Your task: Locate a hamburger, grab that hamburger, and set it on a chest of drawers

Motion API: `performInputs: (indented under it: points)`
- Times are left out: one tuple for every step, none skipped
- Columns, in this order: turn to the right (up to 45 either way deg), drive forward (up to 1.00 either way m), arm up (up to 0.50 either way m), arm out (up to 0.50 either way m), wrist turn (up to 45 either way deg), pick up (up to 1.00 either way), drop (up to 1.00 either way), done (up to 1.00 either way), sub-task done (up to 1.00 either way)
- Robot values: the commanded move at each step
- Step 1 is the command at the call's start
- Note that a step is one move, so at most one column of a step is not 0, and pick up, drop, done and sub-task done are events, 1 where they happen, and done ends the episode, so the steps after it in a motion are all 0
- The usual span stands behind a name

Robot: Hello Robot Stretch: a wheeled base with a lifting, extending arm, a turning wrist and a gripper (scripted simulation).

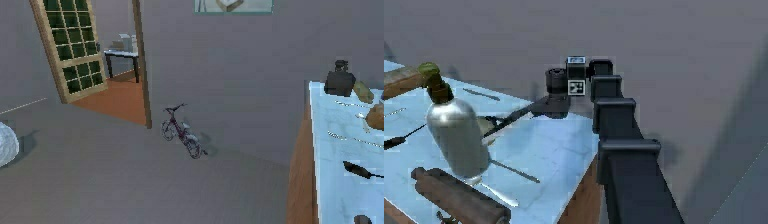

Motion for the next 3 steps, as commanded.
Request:
performInputs:
  points:
    - [0.0, 0.00, 0.00, 0.00, -45.0, 0.00, 0.00, 0.00, 0.00]
    - [0.0, 0.00, 0.00, 0.00, -3.0, 0.00, 0.00, 0.00, 0.00]
    - [0.0, 0.00, 0.00, -0.24, 0.0, 0.00, 0.00, 0.00, 0.00]
